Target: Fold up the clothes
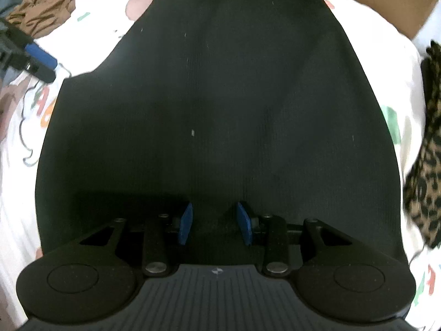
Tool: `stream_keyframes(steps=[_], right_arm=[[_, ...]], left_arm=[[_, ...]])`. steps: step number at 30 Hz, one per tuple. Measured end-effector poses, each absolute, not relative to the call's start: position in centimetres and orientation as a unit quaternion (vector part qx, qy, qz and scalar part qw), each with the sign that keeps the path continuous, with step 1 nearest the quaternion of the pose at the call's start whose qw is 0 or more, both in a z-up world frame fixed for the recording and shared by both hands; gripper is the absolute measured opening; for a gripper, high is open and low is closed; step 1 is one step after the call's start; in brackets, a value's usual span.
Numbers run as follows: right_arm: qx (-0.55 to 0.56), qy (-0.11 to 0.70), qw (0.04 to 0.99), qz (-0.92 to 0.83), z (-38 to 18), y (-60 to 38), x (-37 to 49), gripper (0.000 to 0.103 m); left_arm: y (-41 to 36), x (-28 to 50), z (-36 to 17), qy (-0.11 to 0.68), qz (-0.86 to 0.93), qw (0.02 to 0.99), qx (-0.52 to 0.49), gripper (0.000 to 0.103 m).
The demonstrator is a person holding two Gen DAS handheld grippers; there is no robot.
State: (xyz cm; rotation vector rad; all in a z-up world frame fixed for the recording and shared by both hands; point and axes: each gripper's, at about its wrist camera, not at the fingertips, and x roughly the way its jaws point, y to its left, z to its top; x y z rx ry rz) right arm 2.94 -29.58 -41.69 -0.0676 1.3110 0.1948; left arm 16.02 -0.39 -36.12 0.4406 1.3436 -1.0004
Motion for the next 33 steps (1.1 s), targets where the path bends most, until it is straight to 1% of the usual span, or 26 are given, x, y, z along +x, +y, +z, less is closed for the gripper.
stream_keyframes(steps=[3,8,16,20,23,28,33], right_arm=[[-0.011,0.627,0.774,0.088,-41.9,-30.2,1.5,0.036],[0.022,0.633,0.77,0.082,-41.6,-31.4,-0.2,0.035],[0.028,0.643,0.761,0.078,-39.2,-31.7,0.2,0.033],[0.031,0.623,0.777,0.087,-37.2,-31.0,0.9,0.033],[0.012,0.607,0.787,0.109,-36.1,-29.1,1.9,0.034],[0.008,0.585,0.795,0.159,-35.6,-26.5,3.1,0.034],[0.008,0.57,0.795,0.206,-35.7,-22.4,4.1,0.034]], left_arm=[[-0.4,15.7,-36.5,0.588,-0.445,0.643,0.206,0.066],[-0.3,15.2,-37.1,0.591,-0.452,0.63,0.22,0.066],[-0.4,14.3,-38.0,0.592,-0.472,0.607,0.24,0.066],[-0.4,13.6,-38.7,0.592,-0.484,0.594,0.25,0.066],[-0.7,13.0,-38.8,0.576,-0.5,0.589,0.267,0.065],[-0.9,13.1,-38.3,0.555,-0.525,0.595,0.251,0.064],[-0.6,14.3,-38.6,0.55,-0.519,0.618,0.214,0.059]])
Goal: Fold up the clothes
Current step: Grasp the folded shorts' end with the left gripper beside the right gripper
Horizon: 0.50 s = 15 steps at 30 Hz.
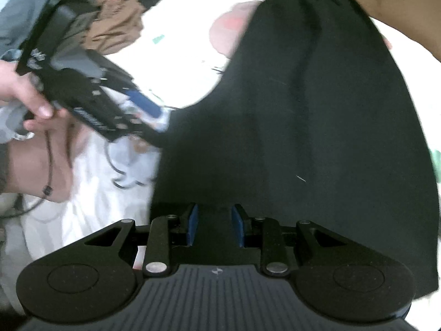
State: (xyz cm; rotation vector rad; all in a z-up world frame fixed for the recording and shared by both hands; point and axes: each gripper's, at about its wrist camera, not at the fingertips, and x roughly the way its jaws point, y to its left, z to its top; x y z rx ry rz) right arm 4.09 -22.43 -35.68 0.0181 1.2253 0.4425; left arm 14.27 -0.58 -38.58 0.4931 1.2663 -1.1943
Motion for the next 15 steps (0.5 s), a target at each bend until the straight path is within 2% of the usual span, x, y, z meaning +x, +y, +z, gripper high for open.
stream_keyframes(steps=[4,8,13,14,15], right_arm=[[-0.005,0.557,0.797,0.233,-35.9,-19.7,5.0,0.036],[-0.021,0.547,0.801,0.241,-36.2,-17.8,5.9,0.043],[-0.033,0.549,0.805,0.222,-37.0,-17.0,6.4,0.042],[-0.03,0.551,0.805,0.217,-37.3,-17.1,6.5,0.037],[-0.026,0.551,0.806,0.216,-37.5,-17.3,6.5,0.023]], left_arm=[[-0.5,14.5,-39.1,0.542,-0.52,0.629,0.202,0.057],[0.2,14.5,-38.8,0.537,-0.529,0.632,0.178,0.057],[0.0,14.3,-38.8,0.53,-0.539,0.632,0.171,0.056],[-0.1,14.2,-38.8,0.528,-0.54,0.631,0.174,0.055],[-0.2,14.1,-38.9,0.527,-0.542,0.63,0.177,0.055]])
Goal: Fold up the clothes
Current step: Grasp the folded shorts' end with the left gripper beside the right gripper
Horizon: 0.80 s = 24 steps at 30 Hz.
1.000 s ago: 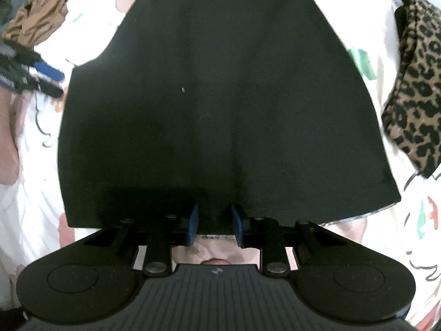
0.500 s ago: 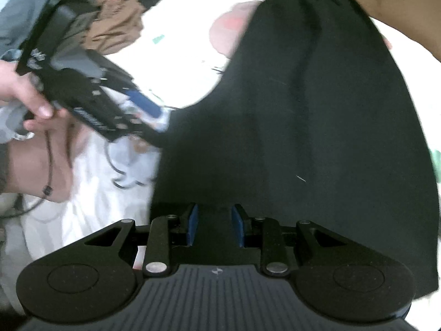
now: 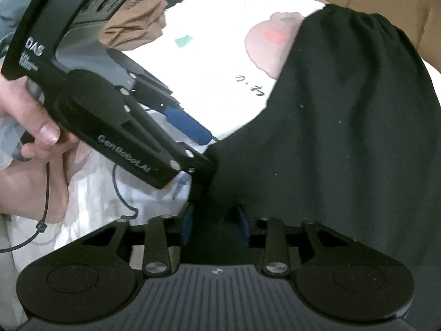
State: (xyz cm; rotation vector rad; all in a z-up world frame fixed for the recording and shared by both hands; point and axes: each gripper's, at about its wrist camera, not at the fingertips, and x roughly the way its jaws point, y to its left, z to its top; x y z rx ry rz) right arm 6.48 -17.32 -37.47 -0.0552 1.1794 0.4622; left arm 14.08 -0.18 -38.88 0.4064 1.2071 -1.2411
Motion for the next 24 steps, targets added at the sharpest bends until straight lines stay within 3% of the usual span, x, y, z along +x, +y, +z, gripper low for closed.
stream_keyframes(steps=[3,7,12,14,19,24], right_arm=[[-0.024,0.549,0.807,0.215,-37.4,-17.9,6.2,0.004],[-0.014,0.54,0.813,0.218,-36.5,-18.6,5.9,0.002],[-0.002,0.537,0.813,0.226,-35.8,-19.1,5.5,0.001],[0.009,0.539,0.811,0.228,-35.7,-19.4,5.3,0.001],[0.031,0.554,0.797,0.237,-36.3,-19.5,5.1,0.004],[0.059,0.542,0.804,0.239,-35.4,-21.2,4.5,0.024]], left_arm=[[-0.4,13.7,-39.0,0.524,-0.547,0.626,0.186,0.055],[-0.7,13.1,-39.3,0.509,-0.549,0.632,0.202,0.053],[-0.7,13.0,-39.5,0.498,-0.546,0.639,0.213,0.03],[-0.6,13.1,-39.5,0.494,-0.545,0.642,0.216,0.014],[0.5,12.9,-38.6,0.491,-0.538,0.643,0.237,0.006],[1.0,13.7,-37.5,0.497,-0.535,0.641,0.236,0.005]])
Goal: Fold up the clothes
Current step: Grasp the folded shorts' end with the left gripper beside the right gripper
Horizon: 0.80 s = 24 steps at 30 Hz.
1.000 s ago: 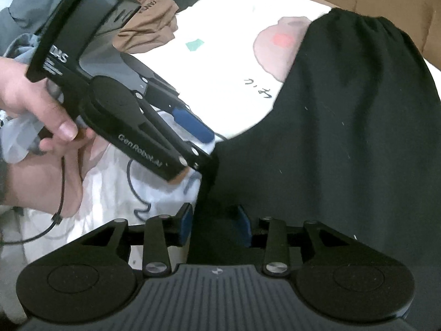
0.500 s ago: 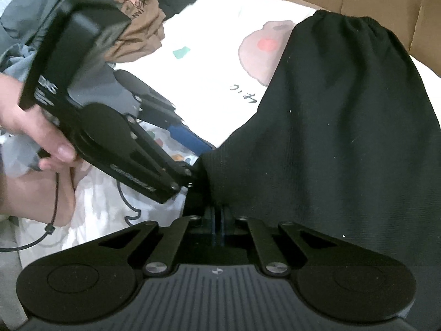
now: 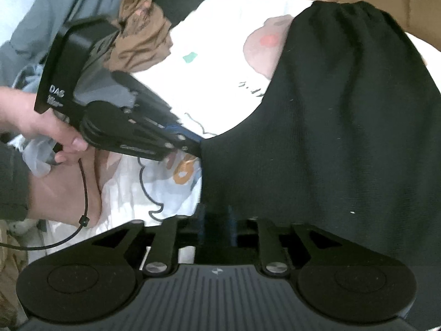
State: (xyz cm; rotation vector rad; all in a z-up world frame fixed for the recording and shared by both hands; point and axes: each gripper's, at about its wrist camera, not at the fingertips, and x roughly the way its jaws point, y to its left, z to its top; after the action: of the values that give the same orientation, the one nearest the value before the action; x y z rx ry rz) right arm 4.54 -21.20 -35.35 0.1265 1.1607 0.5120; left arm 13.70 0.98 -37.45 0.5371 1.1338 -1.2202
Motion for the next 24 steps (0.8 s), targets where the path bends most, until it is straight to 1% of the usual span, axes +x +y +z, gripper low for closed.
stream_keyframes(steps=[6,8,12,20,24], right_arm=[[0.088,0.541,0.811,0.202,-35.4,-24.2,4.5,0.025],[0.092,0.544,0.81,0.198,-36.1,-24.4,4.6,0.025],[0.088,0.554,0.802,0.204,-37.7,-23.6,4.7,0.025],[0.052,0.545,0.804,0.233,-38.6,-21.1,4.7,0.025],[0.032,0.557,0.793,0.245,-39.7,-20.0,4.3,0.024]], left_arm=[[1.3,15.0,-35.5,0.494,-0.535,0.636,0.256,0.005],[1.3,15.8,-35.1,0.504,-0.53,0.639,0.24,0.005],[0.5,16.5,-34.5,0.499,-0.536,0.643,0.224,0.007],[-2.8,14.3,-35.2,0.501,-0.577,0.603,0.23,0.012],[-3.2,12.9,-37.2,0.516,-0.582,0.575,0.253,0.012]])
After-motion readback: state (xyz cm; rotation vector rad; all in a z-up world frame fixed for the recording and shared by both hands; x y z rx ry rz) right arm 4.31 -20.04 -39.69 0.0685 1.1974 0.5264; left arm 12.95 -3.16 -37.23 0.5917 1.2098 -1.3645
